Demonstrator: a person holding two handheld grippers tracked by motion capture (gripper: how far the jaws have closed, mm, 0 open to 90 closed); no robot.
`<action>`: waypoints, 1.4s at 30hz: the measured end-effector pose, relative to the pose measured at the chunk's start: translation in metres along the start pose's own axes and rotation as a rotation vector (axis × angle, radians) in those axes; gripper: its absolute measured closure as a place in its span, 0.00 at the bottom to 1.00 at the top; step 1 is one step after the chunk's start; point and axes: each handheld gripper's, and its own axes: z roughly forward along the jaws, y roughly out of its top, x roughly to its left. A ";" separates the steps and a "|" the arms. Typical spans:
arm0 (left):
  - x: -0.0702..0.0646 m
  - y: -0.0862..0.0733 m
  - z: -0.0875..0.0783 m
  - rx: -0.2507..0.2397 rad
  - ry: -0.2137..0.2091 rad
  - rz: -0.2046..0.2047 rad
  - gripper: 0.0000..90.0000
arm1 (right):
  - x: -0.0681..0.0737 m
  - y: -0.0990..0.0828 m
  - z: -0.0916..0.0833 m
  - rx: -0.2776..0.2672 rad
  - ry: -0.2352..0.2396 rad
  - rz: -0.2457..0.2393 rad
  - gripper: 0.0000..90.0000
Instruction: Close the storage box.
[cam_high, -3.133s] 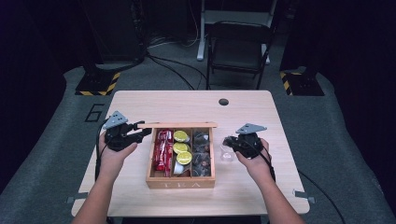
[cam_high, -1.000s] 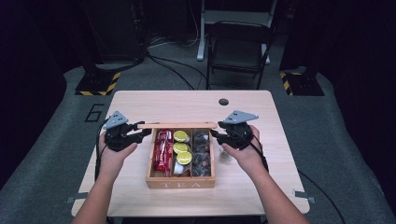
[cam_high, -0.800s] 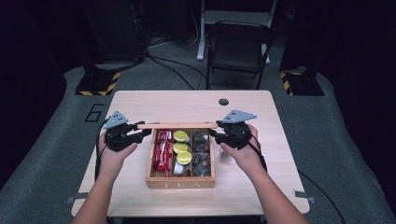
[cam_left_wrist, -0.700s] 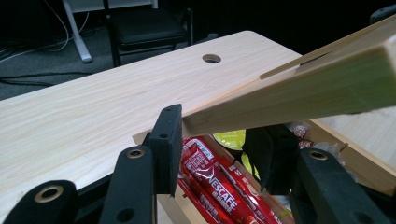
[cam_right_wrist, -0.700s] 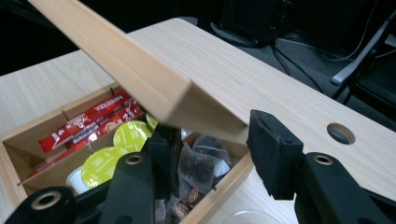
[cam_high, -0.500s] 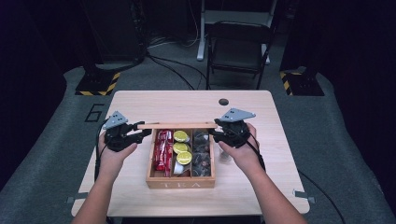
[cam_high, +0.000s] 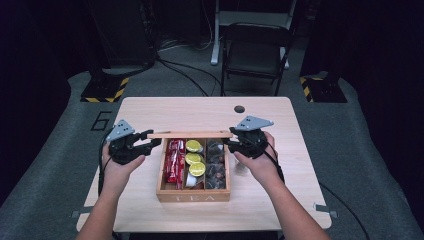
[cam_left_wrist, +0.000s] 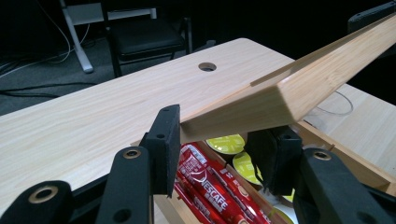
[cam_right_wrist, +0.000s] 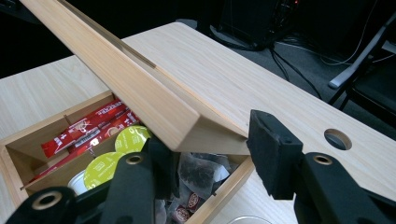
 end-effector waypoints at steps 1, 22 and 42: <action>0.000 0.000 0.000 0.000 0.000 0.000 0.61 | 0.000 0.000 0.000 0.000 0.000 0.000 0.61; -0.004 0.011 -0.005 0.047 0.005 -0.004 0.61 | 0.007 0.004 -0.018 -0.024 0.009 -0.019 0.62; -0.007 0.003 -0.011 0.092 -0.034 -0.001 0.60 | 0.010 -0.005 -0.021 -0.005 0.041 -0.026 0.62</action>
